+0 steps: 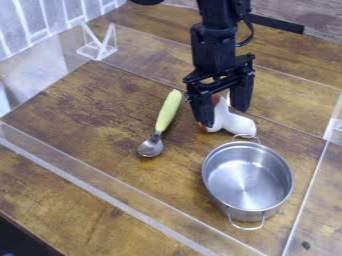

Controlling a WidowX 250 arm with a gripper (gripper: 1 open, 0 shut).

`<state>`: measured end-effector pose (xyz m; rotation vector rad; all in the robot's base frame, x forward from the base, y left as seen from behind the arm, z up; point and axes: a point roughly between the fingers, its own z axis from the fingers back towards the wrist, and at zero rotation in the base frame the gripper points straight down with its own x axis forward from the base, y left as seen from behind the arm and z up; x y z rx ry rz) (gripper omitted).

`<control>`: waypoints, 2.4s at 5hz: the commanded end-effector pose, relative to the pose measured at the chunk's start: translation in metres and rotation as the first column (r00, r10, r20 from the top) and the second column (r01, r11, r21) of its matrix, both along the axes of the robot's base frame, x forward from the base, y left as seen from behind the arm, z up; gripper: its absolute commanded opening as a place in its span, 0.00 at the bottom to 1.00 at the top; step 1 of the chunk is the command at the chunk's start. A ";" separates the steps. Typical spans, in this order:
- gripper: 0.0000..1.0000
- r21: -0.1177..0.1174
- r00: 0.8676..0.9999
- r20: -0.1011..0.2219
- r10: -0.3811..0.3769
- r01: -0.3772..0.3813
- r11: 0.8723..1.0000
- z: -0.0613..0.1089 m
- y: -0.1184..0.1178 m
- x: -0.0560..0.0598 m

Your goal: Put the mushroom in the silver pot

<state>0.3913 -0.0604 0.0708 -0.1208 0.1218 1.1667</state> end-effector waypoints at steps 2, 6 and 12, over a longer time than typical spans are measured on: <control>1.00 -0.002 0.988 0.053 0.143 -0.143 0.990 0.008 -0.021 0.028; 1.00 0.012 0.985 0.033 0.171 -0.171 0.985 -0.017 -0.006 0.049; 0.00 0.012 0.999 0.044 0.011 -0.012 1.000 0.039 -0.001 0.041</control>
